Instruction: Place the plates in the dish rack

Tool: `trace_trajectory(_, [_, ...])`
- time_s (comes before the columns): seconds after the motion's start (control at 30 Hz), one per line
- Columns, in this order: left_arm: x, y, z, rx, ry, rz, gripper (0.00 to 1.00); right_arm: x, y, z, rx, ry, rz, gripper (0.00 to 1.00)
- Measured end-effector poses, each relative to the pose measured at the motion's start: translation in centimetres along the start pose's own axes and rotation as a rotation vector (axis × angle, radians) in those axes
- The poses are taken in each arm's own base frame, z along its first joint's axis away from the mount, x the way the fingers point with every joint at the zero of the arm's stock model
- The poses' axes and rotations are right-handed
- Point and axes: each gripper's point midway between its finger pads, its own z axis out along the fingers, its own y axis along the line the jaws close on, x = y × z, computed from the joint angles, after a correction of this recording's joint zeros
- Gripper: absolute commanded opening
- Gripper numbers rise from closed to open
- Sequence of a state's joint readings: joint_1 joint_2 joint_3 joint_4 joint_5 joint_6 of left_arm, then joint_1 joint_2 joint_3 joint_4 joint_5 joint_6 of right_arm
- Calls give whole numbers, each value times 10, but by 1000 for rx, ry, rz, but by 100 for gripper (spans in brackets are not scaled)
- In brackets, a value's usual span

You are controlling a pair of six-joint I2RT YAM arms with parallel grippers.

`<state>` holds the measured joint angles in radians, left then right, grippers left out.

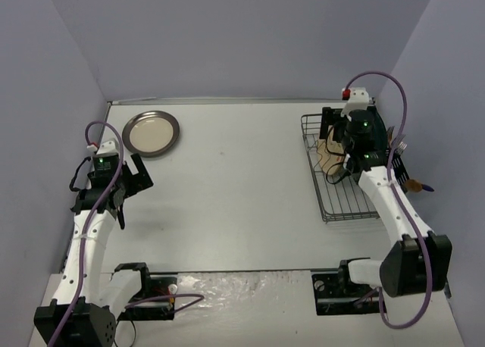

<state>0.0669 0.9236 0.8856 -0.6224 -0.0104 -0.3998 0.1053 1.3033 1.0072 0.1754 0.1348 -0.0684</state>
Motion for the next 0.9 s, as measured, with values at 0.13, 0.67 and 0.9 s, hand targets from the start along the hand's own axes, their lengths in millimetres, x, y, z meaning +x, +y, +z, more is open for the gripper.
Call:
trace_trajectory(0.13, [-2,-7,6,20,5,-57,97,-52,17,-34,-128,-140,105,100])
trace_trajectory(0.67, [-7,-3,146,89,-47,-713,97,-67,143,-136,-828,-253,451,100])
trace_trajectory(0.9, [-32,-17,206,187,-81,-869,90,-64,164,-151,-941,-225,474,100])
